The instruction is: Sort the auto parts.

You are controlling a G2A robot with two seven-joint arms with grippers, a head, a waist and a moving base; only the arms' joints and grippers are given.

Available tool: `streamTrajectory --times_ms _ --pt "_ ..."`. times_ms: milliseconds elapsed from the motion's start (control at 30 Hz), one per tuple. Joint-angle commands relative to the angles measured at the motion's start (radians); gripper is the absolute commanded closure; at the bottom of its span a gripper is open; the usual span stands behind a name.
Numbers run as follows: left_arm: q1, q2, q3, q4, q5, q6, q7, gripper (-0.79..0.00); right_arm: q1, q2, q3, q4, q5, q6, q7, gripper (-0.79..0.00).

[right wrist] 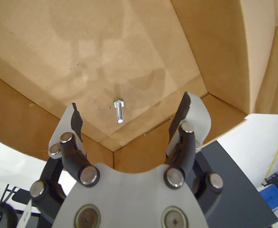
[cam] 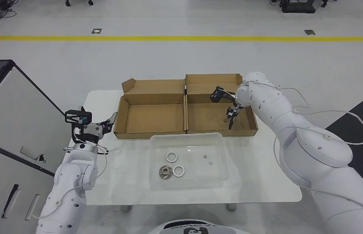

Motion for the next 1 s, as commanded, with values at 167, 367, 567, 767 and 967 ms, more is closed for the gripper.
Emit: streamTrajectory --times_ms 167,367,567,767,967 --pt "0.0 0.0 0.0 0.0 0.0 0.0 0.0 -0.785 0.032 0.009 0.004 -0.053 -0.046 -0.11 -0.039 -0.785" --pt "0.0 0.0 0.0 0.0 0.0 0.0 0.0 -0.785 0.054 0.034 0.025 -0.156 -0.054 -0.21 -0.059 -0.785" --pt "0.0 0.0 0.0 0.0 0.0 0.0 0.0 -0.785 0.05 0.085 0.056 -0.315 -0.065 -0.265 -0.061 -0.785" --pt "0.0 0.0 0.0 0.0 0.0 0.0 0.0 -0.785 0.017 0.16 0.103 -0.511 -0.046 -0.254 0.007 -0.785" --pt "0.0 0.0 0.0 0.0 0.0 0.0 0.0 -0.785 -0.02 0.258 0.121 -0.768 -0.013 -0.19 0.071 -0.785"
